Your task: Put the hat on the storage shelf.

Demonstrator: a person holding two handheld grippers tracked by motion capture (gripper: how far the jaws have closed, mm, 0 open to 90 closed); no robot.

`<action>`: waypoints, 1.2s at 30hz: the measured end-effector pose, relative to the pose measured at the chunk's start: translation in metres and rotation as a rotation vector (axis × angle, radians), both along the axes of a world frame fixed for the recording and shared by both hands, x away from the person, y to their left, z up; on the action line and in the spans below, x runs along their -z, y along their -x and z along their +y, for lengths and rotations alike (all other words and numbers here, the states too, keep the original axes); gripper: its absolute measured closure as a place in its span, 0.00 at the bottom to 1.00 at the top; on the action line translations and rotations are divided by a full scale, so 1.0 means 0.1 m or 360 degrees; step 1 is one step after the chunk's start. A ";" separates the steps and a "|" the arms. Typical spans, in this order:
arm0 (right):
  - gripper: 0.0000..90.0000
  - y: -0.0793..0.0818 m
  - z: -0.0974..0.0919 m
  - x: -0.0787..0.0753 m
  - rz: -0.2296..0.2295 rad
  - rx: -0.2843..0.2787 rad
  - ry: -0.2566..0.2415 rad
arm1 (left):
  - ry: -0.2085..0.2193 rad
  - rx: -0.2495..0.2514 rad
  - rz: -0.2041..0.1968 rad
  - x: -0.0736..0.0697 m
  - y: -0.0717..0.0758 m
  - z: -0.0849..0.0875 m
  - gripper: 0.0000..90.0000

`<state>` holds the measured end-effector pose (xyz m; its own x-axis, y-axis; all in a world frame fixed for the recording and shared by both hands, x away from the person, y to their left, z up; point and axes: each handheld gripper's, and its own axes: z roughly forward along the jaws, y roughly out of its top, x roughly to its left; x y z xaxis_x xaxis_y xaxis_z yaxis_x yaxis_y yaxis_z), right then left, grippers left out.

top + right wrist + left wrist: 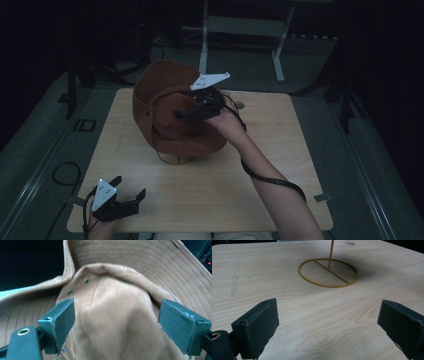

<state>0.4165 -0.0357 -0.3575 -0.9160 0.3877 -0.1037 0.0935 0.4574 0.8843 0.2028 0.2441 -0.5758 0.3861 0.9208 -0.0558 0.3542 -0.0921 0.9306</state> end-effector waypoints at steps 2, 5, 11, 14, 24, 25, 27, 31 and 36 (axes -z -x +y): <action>0.15 0.03 -0.10 0.03 0.0028 -0.0004 -0.0029 | 0.0001 -0.0001 0.0000 0.00 0.00 0.00 0.04; 0.16 0.07 -0.24 0.09 0.0046 0.0009 -0.0039 | -0.0002 -0.0004 0.0000 0.00 0.00 0.00 0.04; 0.16 0.16 -0.55 0.19 0.0059 0.0020 -0.0048 | 0.0001 -0.0005 0.0003 0.01 -0.01 -0.01 0.04; 0.16 0.20 -0.70 0.24 0.0049 0.0052 -0.0072 | -0.0009 0.0002 0.0011 0.01 -0.01 -0.02 0.04; 0.16 0.41 -1.20 0.49 0.0041 0.0096 -0.0071 | -0.0010 -0.0002 0.0005 0.01 -0.02 -0.04 0.04; 0.16 0.45 -1.31 0.55 0.0051 0.0115 -0.0079 | -0.0004 -0.0001 0.0005 0.01 -0.02 -0.04 0.04; 0.16 0.49 -1.38 0.61 0.0050 0.0131 -0.0088 | -0.0004 -0.0002 0.0004 0.01 -0.02 -0.04 0.04; 0.16 0.58 -1.53 0.76 0.0043 0.0142 -0.0055 | -0.0002 -0.0003 0.0000 0.01 -0.02 -0.04 0.04; 0.16 0.67 -1.72 0.97 0.0095 0.0159 -0.0047 | 0.0000 -0.0003 0.0001 0.01 -0.02 -0.04 0.04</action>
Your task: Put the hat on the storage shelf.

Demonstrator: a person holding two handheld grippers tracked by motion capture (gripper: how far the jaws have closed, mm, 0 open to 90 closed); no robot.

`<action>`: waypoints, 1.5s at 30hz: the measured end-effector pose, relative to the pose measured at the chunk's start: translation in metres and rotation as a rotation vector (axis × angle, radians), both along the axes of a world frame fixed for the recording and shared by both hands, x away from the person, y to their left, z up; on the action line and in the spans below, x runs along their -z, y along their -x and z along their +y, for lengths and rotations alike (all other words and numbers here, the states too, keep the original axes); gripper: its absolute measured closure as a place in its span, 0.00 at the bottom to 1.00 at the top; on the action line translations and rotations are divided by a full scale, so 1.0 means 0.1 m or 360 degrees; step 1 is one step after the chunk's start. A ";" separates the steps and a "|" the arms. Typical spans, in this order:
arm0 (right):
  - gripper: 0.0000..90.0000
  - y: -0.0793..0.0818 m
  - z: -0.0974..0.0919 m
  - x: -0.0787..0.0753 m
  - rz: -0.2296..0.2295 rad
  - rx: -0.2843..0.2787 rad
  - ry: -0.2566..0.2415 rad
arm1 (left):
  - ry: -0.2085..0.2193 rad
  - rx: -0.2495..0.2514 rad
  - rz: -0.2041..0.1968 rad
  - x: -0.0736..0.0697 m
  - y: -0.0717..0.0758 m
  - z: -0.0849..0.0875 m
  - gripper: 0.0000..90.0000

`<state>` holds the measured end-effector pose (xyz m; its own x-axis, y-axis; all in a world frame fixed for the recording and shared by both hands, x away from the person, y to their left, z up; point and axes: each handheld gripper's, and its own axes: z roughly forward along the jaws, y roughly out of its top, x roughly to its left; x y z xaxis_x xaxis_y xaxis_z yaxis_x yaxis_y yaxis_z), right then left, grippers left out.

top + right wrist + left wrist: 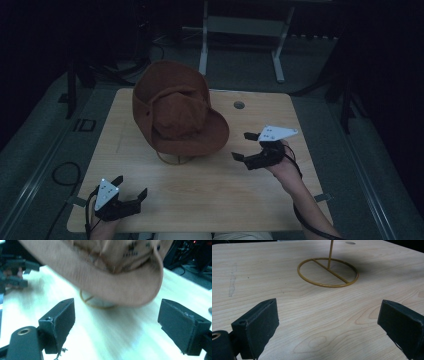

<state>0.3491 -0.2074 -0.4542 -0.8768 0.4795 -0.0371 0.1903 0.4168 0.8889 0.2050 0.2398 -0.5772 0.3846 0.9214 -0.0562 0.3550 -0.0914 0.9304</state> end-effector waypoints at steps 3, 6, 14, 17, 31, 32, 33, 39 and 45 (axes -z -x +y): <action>0.16 0.06 -0.10 0.14 0.0011 0.0009 -0.0001 | -0.0001 0.0001 0.0003 0.00 0.00 0.00 0.04; 0.16 0.11 -0.18 0.28 0.0053 0.0003 -0.0011 | -0.0008 0.0003 0.0005 0.00 -0.01 -0.01 0.04; 0.16 0.22 -0.36 0.62 0.0123 -0.0011 -0.0049 | -0.0024 0.0015 0.0011 0.01 -0.01 -0.04 0.04; 0.16 0.25 -0.40 0.75 0.0164 0.0000 -0.0036 | -0.0021 0.0017 0.0012 0.01 -0.01 -0.04 0.04; 0.16 0.37 -0.69 1.07 0.0218 0.0047 0.0003 | -0.0030 0.0012 0.0018 0.02 -0.01 -0.03 0.04; 0.15 0.38 -0.71 1.08 0.0213 0.0060 0.0015 | -0.0029 0.0012 0.0017 0.02 -0.01 -0.02 0.04; 0.15 0.39 -0.74 1.08 0.0213 0.0066 0.0016 | -0.0026 0.0009 0.0018 0.02 -0.01 -0.02 0.04; 0.15 0.46 -0.93 1.11 0.0217 0.0149 0.0019 | -0.0024 0.0010 0.0018 0.02 -0.01 -0.02 0.04; 0.15 0.50 -1.11 1.13 0.0209 0.0220 0.0055 | -0.0019 0.0009 0.0022 0.02 -0.01 -0.02 0.04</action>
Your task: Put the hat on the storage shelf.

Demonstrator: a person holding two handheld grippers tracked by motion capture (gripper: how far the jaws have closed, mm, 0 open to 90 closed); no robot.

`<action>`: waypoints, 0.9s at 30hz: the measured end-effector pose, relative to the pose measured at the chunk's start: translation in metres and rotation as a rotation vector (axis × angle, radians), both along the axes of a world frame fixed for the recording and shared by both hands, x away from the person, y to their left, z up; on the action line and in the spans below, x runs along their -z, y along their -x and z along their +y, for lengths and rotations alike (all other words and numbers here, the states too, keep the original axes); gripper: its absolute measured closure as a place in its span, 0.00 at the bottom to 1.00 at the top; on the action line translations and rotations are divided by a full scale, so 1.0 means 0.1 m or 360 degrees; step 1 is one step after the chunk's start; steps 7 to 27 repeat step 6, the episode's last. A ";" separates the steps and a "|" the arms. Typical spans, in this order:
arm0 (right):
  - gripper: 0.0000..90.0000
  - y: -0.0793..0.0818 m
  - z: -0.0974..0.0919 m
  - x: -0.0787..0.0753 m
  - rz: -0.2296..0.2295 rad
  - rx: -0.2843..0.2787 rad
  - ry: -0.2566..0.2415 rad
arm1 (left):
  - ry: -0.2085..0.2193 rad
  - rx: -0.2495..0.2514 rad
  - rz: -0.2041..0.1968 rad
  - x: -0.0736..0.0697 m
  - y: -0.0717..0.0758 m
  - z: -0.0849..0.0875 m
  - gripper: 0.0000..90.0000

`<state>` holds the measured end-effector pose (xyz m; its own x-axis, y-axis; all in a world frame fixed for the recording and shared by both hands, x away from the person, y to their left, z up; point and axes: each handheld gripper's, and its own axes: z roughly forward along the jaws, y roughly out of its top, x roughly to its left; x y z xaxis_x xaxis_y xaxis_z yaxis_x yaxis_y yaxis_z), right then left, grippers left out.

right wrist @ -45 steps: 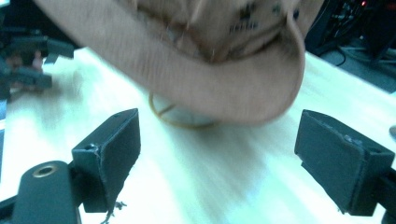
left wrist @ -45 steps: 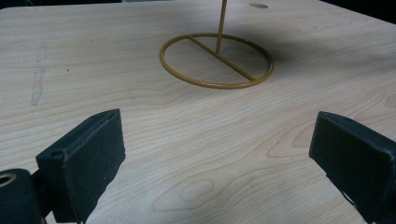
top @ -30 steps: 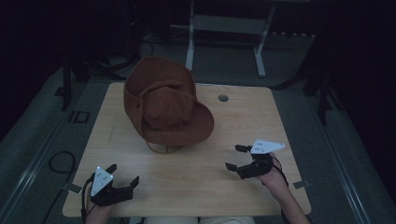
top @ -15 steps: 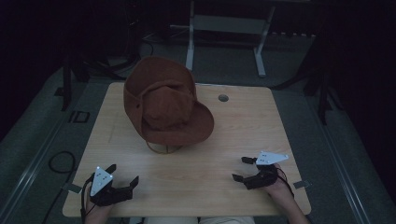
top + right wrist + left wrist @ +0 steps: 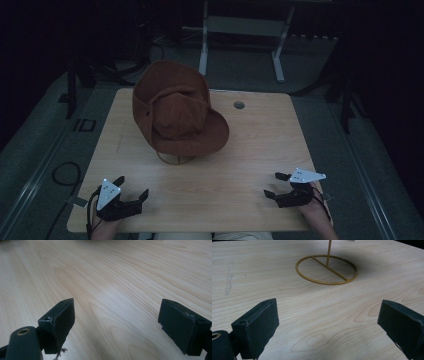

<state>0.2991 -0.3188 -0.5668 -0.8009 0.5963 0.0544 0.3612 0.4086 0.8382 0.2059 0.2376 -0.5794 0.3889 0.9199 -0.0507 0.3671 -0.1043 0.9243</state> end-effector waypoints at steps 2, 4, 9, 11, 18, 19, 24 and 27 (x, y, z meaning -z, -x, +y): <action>0.15 0.00 -0.04 0.00 0.0005 0.0018 -0.0020 | 0.0002 0.0000 0.0000 0.00 0.00 0.00 0.04; 0.15 -0.01 -0.06 0.01 0.0015 0.0030 -0.0028 | -0.0011 0.0001 0.0004 0.00 0.00 0.00 0.04; 0.15 -0.02 -0.05 0.02 0.0014 0.0021 -0.0016 | -0.0010 0.0001 0.0002 0.00 0.00 0.00 0.04; 0.15 -0.02 -0.05 0.02 0.0014 0.0021 -0.0016 | -0.0010 0.0001 0.0002 0.00 0.00 0.00 0.04; 0.15 -0.02 -0.05 0.02 0.0014 0.0021 -0.0016 | -0.0010 0.0001 0.0002 0.00 0.00 0.00 0.04; 0.15 -0.02 -0.05 0.02 0.0014 0.0021 -0.0016 | -0.0010 0.0001 0.0002 0.00 0.00 0.00 0.04; 0.15 -0.02 -0.05 0.02 0.0014 0.0021 -0.0016 | -0.0010 0.0001 0.0002 0.00 0.00 0.00 0.04; 0.15 -0.02 -0.05 0.02 0.0014 0.0021 -0.0016 | -0.0010 0.0001 0.0002 0.00 0.00 0.00 0.04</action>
